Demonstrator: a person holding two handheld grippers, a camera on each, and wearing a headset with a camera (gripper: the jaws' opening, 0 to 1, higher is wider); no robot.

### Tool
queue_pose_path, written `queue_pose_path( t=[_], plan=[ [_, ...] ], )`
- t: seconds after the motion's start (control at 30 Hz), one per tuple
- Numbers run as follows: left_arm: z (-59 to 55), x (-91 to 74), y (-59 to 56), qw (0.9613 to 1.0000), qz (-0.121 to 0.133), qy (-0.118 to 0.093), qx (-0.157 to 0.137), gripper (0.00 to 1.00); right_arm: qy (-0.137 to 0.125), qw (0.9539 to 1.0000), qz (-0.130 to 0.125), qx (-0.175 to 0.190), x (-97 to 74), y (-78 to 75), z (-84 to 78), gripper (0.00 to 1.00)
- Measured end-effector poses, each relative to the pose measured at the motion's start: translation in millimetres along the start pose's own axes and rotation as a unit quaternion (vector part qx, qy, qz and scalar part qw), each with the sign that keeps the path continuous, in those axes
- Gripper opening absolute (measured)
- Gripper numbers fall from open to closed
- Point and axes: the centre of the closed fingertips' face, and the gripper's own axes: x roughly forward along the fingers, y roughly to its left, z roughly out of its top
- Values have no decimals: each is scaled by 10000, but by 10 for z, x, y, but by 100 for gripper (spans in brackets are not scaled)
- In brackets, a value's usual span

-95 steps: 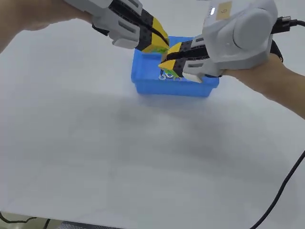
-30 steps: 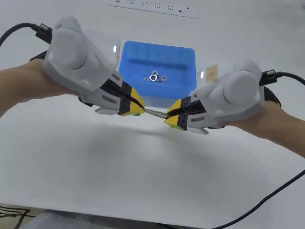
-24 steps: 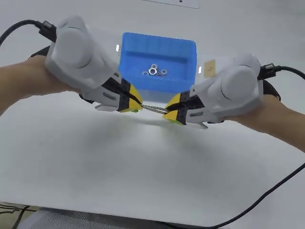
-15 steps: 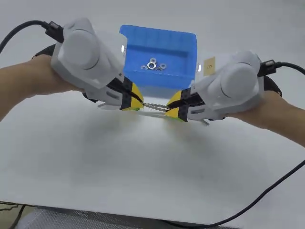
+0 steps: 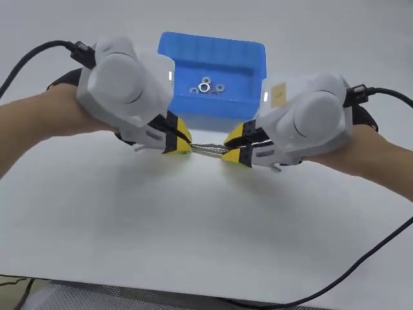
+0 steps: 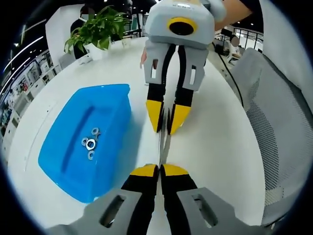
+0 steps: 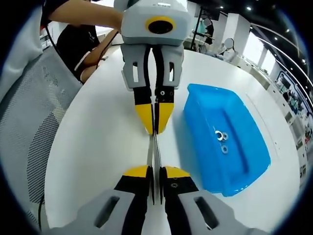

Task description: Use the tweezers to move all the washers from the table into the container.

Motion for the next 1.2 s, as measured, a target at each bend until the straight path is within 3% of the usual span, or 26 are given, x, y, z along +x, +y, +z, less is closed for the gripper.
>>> queue_pose_path(
  t=[0.1, 0.23, 0.3, 0.4, 0.47, 0.53, 0.63, 0.7, 0.77, 0.83, 0.9, 1.0, 1.13, 1.2],
  plan=[
    [-30, -31, -3, 9995, -22, 26, -320, 13, -19, 9998, -49, 187, -14, -15, -14, 12],
    [-81, -112, -51, 9993, -49, 87, -366, 18, -86, 9995, -175, 258, -90, -28, -4, 12],
    [-74, -179, -77, 9987, -44, 36, -513, 21, -446, 9973, -335, 479, -177, -62, 102, 14],
    [-28, -284, -149, 9972, -132, -95, -725, 25, -599, 9943, -573, 663, -305, -120, 111, 17],
    [42, -386, -261, 9959, -270, -284, -814, 28, -626, 9936, -665, 665, -379, -117, 89, 18],
    [119, -498, -356, 9948, -302, -509, -832, 31, -849, 9894, -763, 897, -496, -90, 109, 22],
    [234, -671, -513, 9864, -402, -975, -1262, 46, -1244, 9806, -891, 1224, -754, -13, 136, 26],
    [228, -770, -530, 9857, -205, -1078, -1281, 51, -1310, 9776, -933, 1354, -913, 65, 85, 30],
    [198, -853, -561, 9850, -37, -1063, -1362, 57, -1449, 9723, -1095, 1473, -1046, 108, 57, 33],
    [237, -928, -582, 9826, 131, -1215, -1399, 61, -1590, 9653, -1132, 1736, -1176, 210, 23, 37],
    [286, -1014, -597, 9784, 371, -1386, -1491, 67, -1642, 9609, -1280, 1827, -1280, 290, -19, 47],
    [230, -1127, -579, 9765, 901, -1309, -1453, 82, -1885, 9514, -1494, 1922, -1425, 390, -2, 63],
    [198, -1204, -690, 9675, 942, -1485, -1816, 86, -2101, 9432, -1650, 1976, -1552, 499, 94, 80],
    [197, -1223, -796, 9676, 952, -1473, -1818, 90, -2141, 9432, -1685, 1903, -1581, 568, 141, 86]
  ],
)
